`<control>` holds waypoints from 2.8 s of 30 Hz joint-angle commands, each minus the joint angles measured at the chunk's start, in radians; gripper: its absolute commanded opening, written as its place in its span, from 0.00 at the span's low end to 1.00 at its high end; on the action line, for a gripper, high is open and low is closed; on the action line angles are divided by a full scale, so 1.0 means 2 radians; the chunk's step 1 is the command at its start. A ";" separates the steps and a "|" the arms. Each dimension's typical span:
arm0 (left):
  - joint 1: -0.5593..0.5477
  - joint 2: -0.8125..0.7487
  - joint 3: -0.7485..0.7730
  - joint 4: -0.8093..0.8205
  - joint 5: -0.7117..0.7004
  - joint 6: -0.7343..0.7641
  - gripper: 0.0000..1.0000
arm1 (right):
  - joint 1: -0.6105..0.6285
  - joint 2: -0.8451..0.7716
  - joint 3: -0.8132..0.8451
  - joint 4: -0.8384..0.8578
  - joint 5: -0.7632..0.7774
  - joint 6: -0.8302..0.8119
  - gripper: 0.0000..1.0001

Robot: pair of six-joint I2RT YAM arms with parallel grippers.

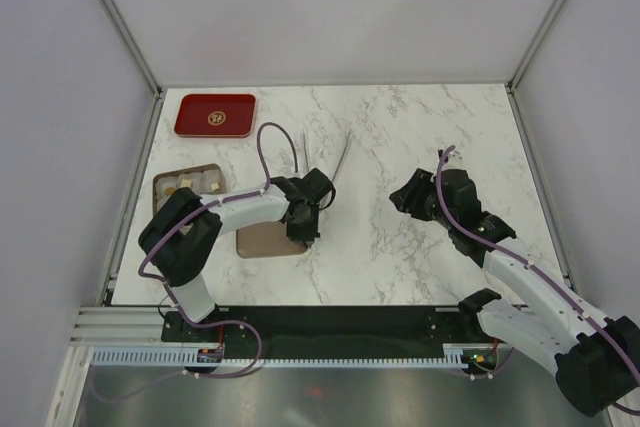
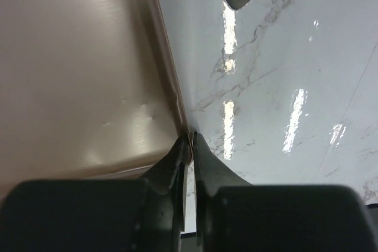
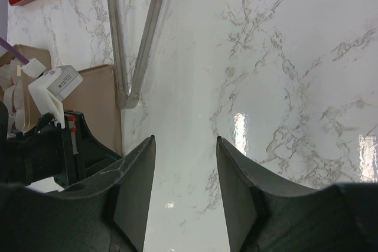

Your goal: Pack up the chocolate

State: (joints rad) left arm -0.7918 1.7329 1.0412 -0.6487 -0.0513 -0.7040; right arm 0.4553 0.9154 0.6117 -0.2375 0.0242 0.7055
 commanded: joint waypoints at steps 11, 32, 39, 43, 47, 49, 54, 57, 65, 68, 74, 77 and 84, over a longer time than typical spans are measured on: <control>-0.003 -0.157 0.040 -0.084 0.062 -0.004 0.02 | 0.002 -0.001 0.072 0.007 -0.063 -0.017 0.68; -0.003 -0.300 0.124 -0.175 0.195 0.098 0.02 | 0.127 0.118 0.215 0.141 -0.093 -0.510 0.95; -0.002 -0.316 0.136 -0.190 0.227 0.120 0.02 | 0.214 0.038 0.121 0.120 -0.100 -0.716 0.98; -0.001 -0.315 0.144 -0.190 0.242 0.129 0.02 | 0.265 0.030 0.123 0.089 -0.072 -0.771 0.98; -0.002 -0.312 0.152 -0.190 0.261 0.134 0.02 | 0.327 0.056 0.142 0.070 -0.015 -0.824 0.97; -0.002 -0.312 0.154 -0.191 0.266 0.136 0.02 | 0.348 0.071 0.152 0.060 0.021 -0.852 0.96; -0.002 -0.310 0.160 -0.191 0.286 0.141 0.02 | 0.378 0.104 0.170 0.050 0.067 -0.898 0.93; -0.002 -0.306 0.157 -0.199 0.286 0.149 0.02 | 0.395 0.122 0.179 0.047 0.104 -0.929 0.89; -0.002 -0.297 0.178 -0.205 0.269 0.156 0.02 | 0.402 0.135 0.154 0.072 0.127 -0.957 0.35; -0.002 -0.280 0.206 -0.212 0.255 0.156 0.02 | 0.402 0.134 0.151 0.090 0.118 -0.933 0.11; 0.027 -0.219 0.371 -0.254 0.105 0.128 0.29 | 0.407 0.125 0.144 0.115 0.057 -0.834 0.00; 0.091 -0.181 0.472 -0.263 0.114 0.127 0.44 | 0.407 0.125 0.142 0.152 0.037 -0.754 0.00; 0.229 -0.149 0.591 -0.266 0.079 0.143 0.66 | 0.401 0.132 0.131 0.239 0.002 -0.552 0.00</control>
State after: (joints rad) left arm -0.3878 1.4155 2.1670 -1.1679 0.1738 -0.4438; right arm 1.2648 1.1843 0.8612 0.0612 0.0902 -0.6678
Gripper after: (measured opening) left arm 0.649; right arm 0.210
